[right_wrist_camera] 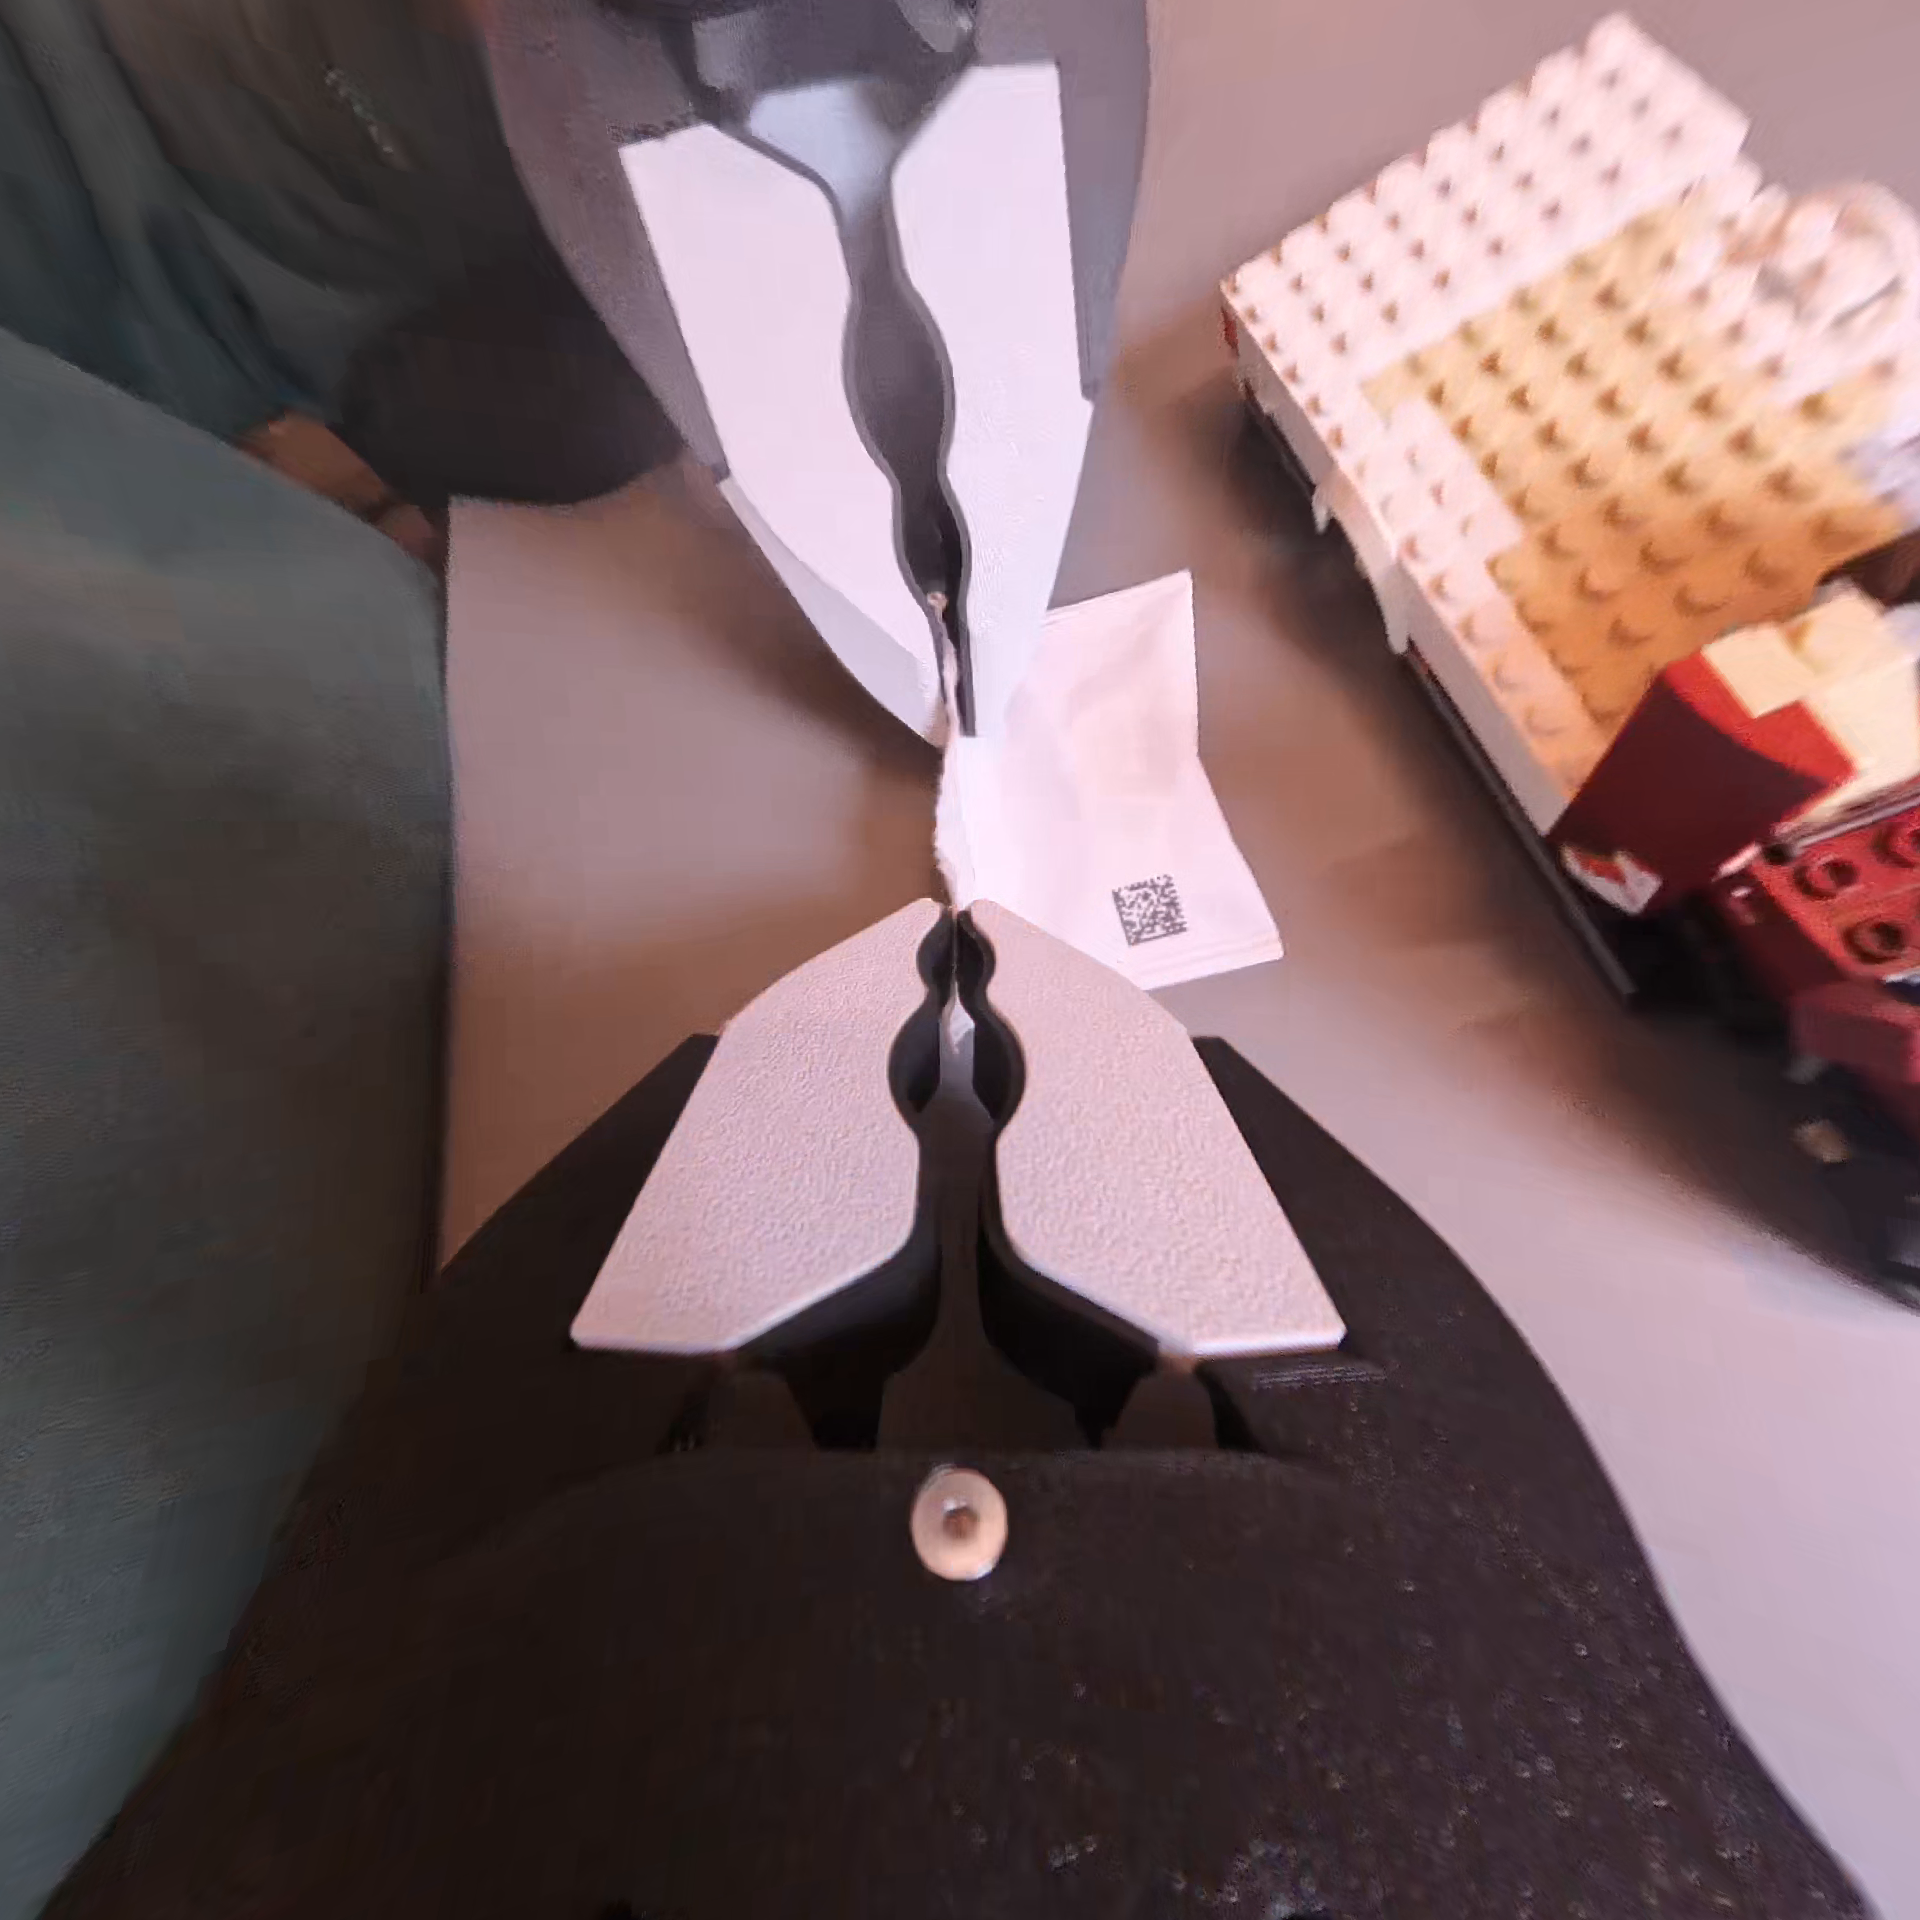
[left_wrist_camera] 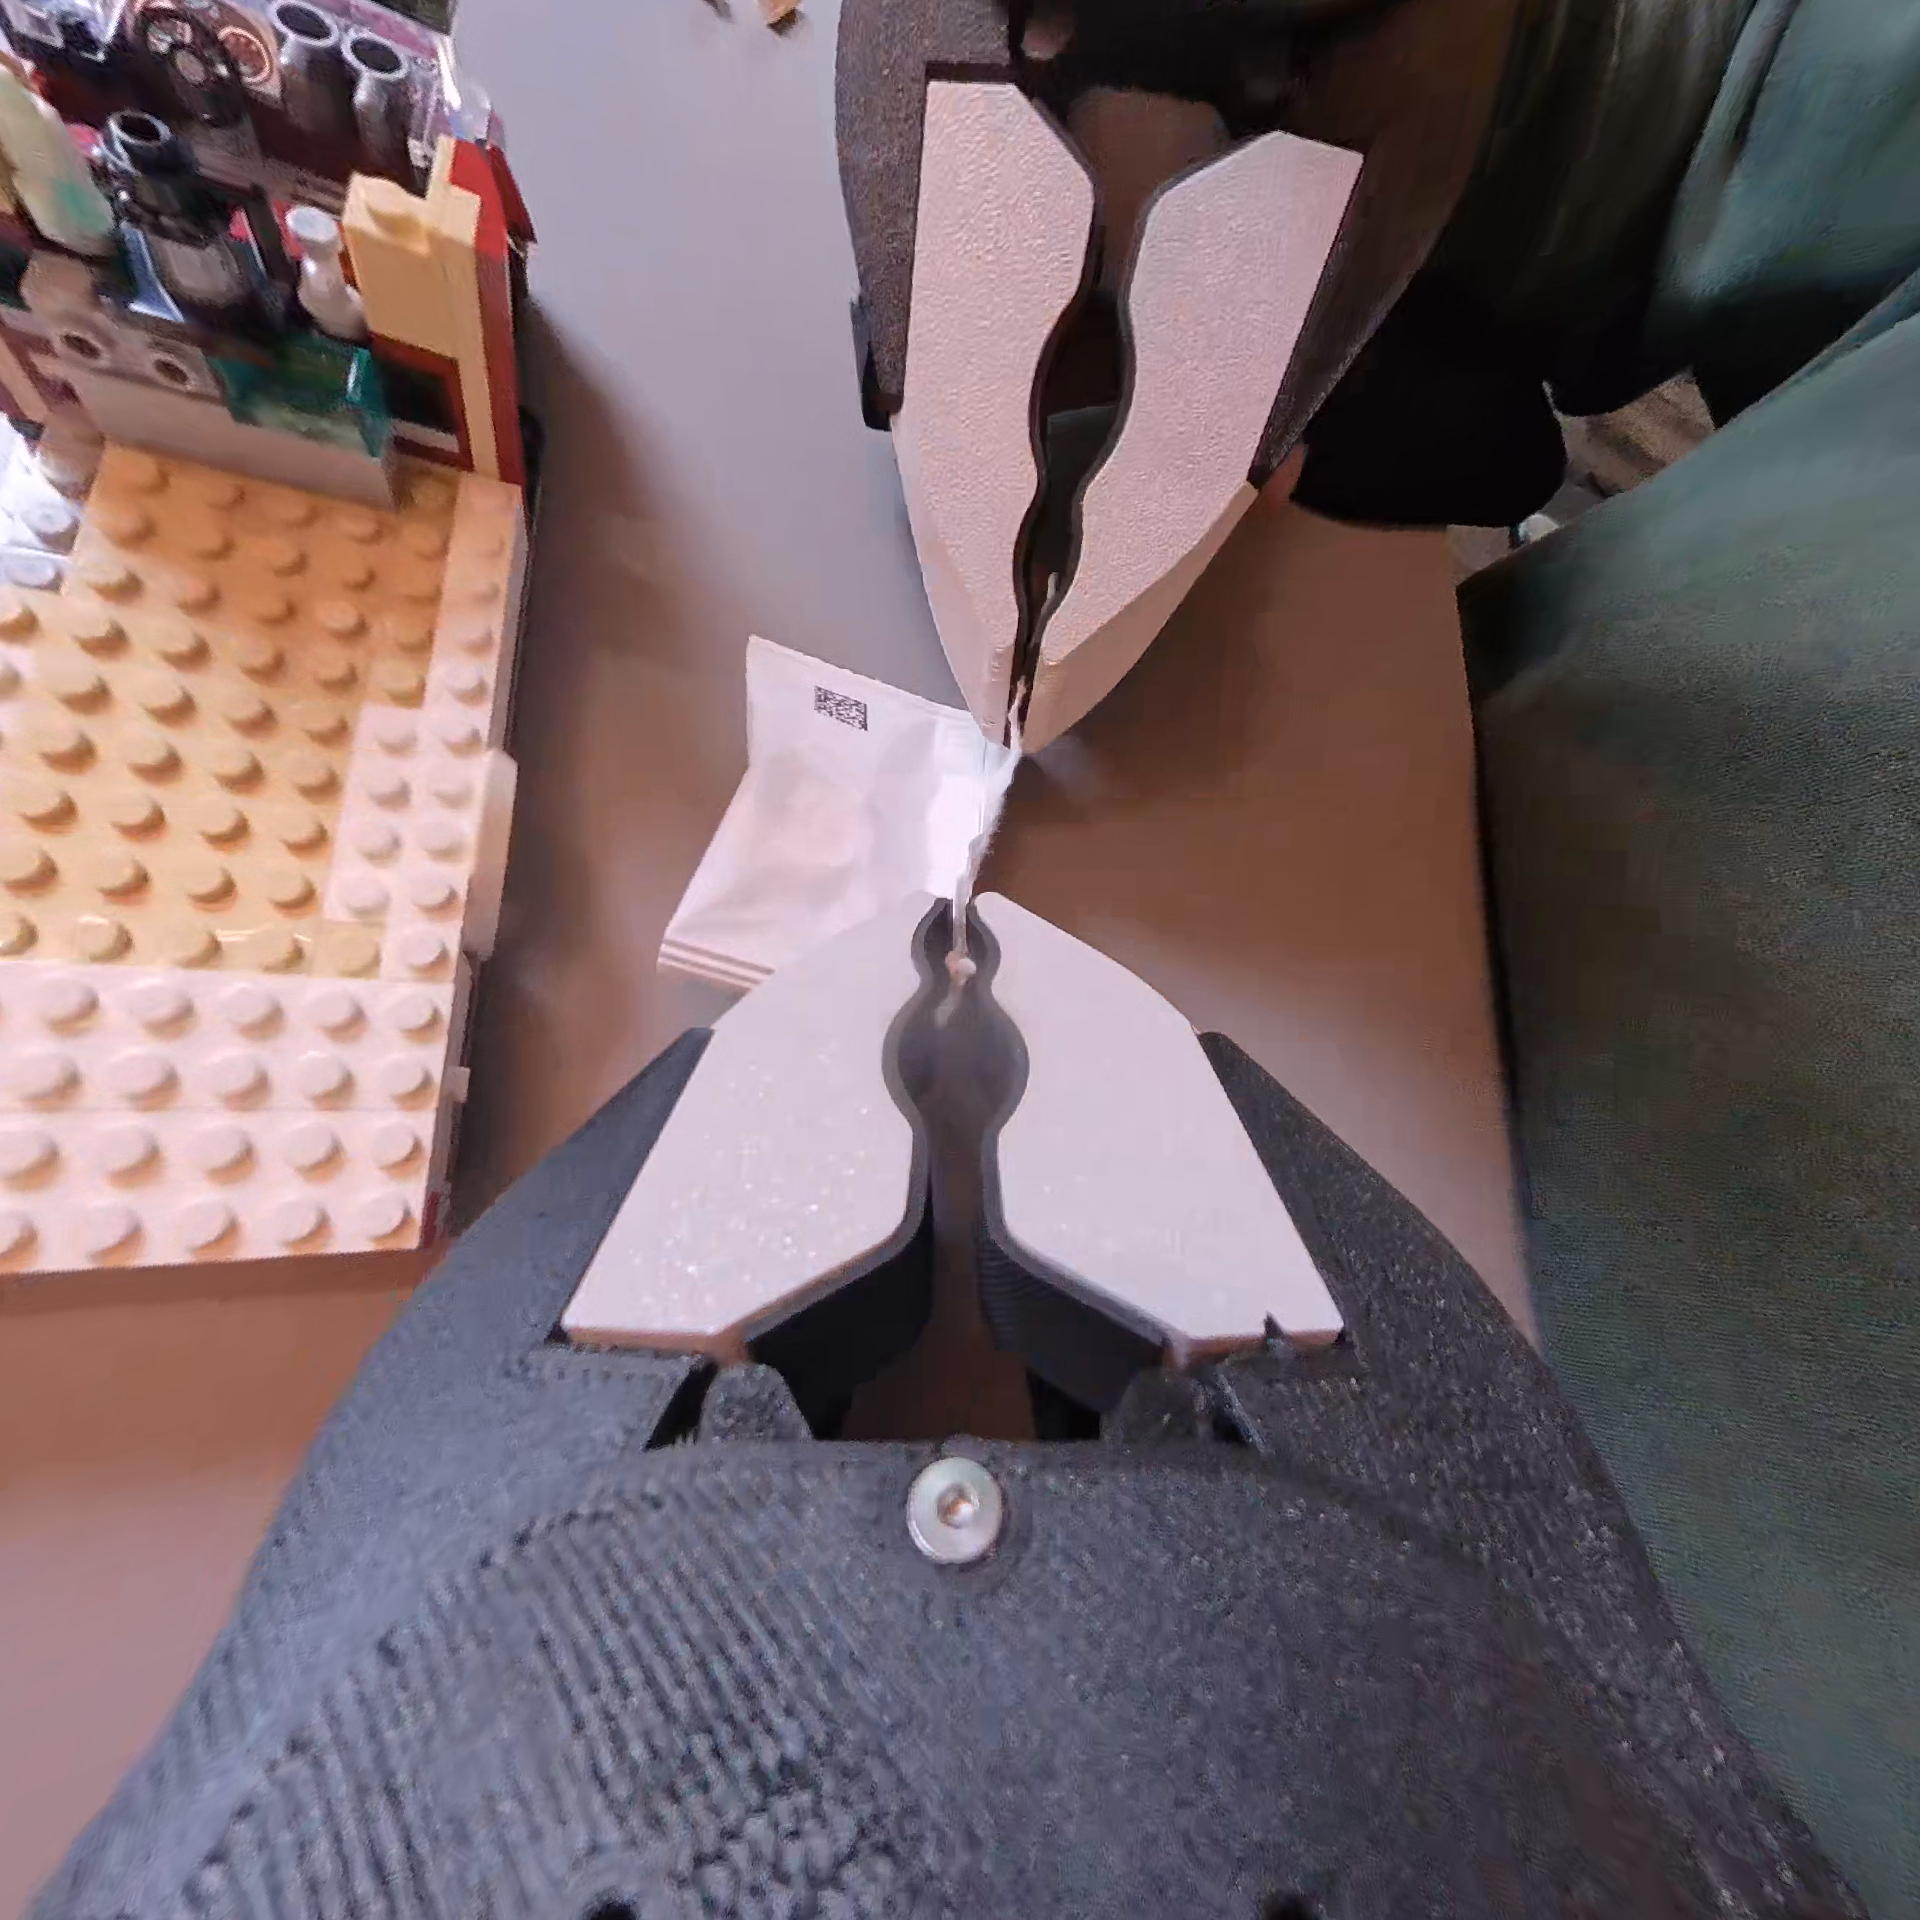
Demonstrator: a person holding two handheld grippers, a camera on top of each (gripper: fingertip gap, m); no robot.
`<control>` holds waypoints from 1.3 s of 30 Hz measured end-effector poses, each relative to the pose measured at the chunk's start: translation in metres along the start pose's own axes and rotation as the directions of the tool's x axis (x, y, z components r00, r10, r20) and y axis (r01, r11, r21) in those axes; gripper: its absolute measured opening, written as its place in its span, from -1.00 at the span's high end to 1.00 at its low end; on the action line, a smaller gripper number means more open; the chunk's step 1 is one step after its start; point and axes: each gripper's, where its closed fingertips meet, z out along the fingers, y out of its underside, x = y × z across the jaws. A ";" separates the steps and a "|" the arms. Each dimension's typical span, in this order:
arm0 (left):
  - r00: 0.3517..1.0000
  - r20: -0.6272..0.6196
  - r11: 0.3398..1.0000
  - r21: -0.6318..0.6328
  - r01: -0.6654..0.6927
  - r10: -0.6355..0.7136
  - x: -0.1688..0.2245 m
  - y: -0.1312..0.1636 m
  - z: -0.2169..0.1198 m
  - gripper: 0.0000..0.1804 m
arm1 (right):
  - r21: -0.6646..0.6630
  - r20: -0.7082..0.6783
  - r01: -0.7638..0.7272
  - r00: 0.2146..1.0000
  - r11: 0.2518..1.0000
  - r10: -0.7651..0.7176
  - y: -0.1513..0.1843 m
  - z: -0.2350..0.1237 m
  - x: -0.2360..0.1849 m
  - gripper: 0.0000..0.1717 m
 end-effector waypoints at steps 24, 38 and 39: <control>0.998 0.065 0.989 -0.145 0.023 -0.014 0.001 0.009 0.003 0.99 | -0.168 0.064 -0.058 0.996 0.984 0.070 0.013 0.001 -0.016 1.00; 0.995 0.095 0.974 -0.227 -0.002 0.024 0.000 0.013 0.007 0.99 | -0.138 -0.239 0.316 0.909 0.939 -0.342 -0.004 -0.008 0.018 0.94; 0.996 0.090 0.973 -0.229 0.000 0.021 0.000 0.013 0.007 0.99 | -0.142 -0.242 0.267 0.924 0.953 -0.295 -0.004 -0.007 0.020 0.97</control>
